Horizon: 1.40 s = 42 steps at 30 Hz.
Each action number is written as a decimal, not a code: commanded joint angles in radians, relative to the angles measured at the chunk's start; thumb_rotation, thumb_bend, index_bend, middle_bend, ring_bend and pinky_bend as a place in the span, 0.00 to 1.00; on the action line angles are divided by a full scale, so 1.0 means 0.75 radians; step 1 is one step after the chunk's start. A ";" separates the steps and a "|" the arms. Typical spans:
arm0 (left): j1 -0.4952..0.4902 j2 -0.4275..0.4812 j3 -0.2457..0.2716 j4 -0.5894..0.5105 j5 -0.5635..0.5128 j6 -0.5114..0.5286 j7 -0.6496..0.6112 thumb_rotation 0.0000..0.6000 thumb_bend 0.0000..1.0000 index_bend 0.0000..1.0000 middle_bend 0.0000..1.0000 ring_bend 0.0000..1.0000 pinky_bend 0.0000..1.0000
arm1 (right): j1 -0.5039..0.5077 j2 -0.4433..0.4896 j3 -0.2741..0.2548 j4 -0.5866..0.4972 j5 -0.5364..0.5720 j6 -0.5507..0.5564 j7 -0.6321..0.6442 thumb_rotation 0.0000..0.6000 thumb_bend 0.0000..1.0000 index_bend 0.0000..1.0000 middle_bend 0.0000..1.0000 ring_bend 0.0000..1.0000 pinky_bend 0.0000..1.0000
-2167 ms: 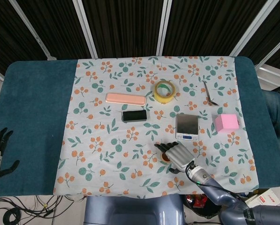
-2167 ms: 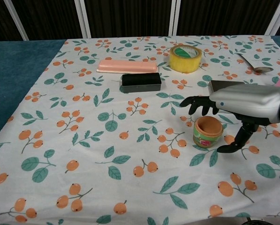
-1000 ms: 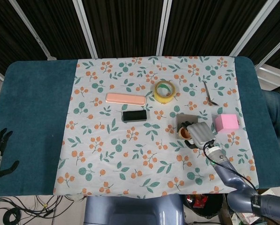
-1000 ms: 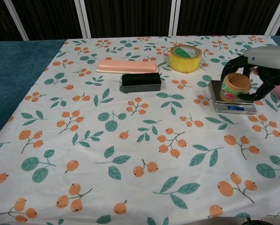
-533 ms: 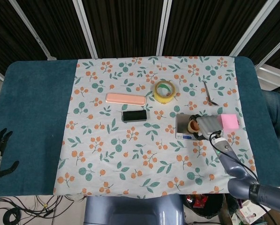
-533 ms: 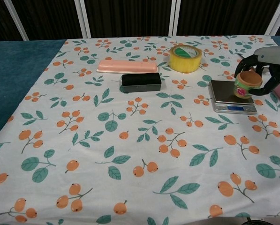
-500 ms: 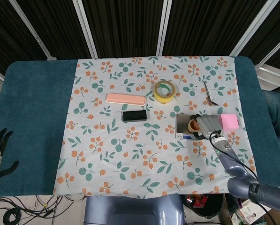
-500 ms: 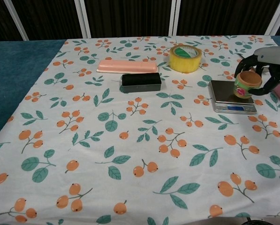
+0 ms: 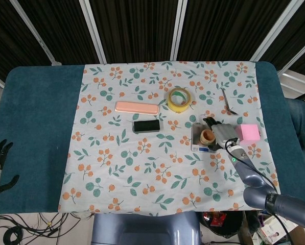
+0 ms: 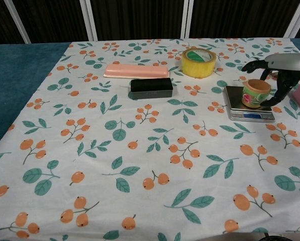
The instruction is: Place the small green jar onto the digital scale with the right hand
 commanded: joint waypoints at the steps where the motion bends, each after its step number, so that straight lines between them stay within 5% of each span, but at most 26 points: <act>1: 0.000 -0.001 -0.001 -0.001 -0.002 0.000 0.006 1.00 0.26 0.00 0.00 0.00 0.00 | -0.003 0.013 0.012 -0.020 -0.001 0.014 0.013 1.00 0.11 0.00 0.00 0.11 0.35; 8: 0.000 -0.002 0.000 -0.003 -0.001 0.002 0.011 1.00 0.26 0.00 0.00 0.00 0.00 | -0.049 0.128 0.039 -0.172 -0.044 0.120 0.039 1.00 0.10 0.00 0.00 0.10 0.32; 13: 0.002 -0.002 -0.001 -0.004 0.003 0.008 0.006 1.00 0.26 0.00 0.00 0.00 0.00 | -0.180 0.295 0.012 -0.378 -0.178 0.391 -0.018 1.00 0.11 0.00 0.00 0.10 0.32; 22: 0.005 -0.007 0.001 -0.002 0.023 0.026 0.010 1.00 0.26 0.00 0.00 0.00 0.00 | -0.564 0.482 -0.185 -0.703 -0.464 0.927 -0.069 1.00 0.11 0.00 0.00 0.10 0.31; 29: 0.009 -0.011 0.004 0.005 0.047 0.044 0.006 1.00 0.25 0.00 0.00 0.00 0.00 | -0.773 0.397 -0.305 -0.617 -0.641 1.165 -0.035 1.00 0.11 0.00 0.00 0.11 0.28; 42: 0.012 -0.011 0.024 0.034 0.112 0.065 -0.024 1.00 0.18 0.00 0.00 0.00 0.00 | -0.861 0.288 -0.344 -0.408 -0.717 1.179 -0.053 1.00 0.12 0.00 0.00 0.10 0.18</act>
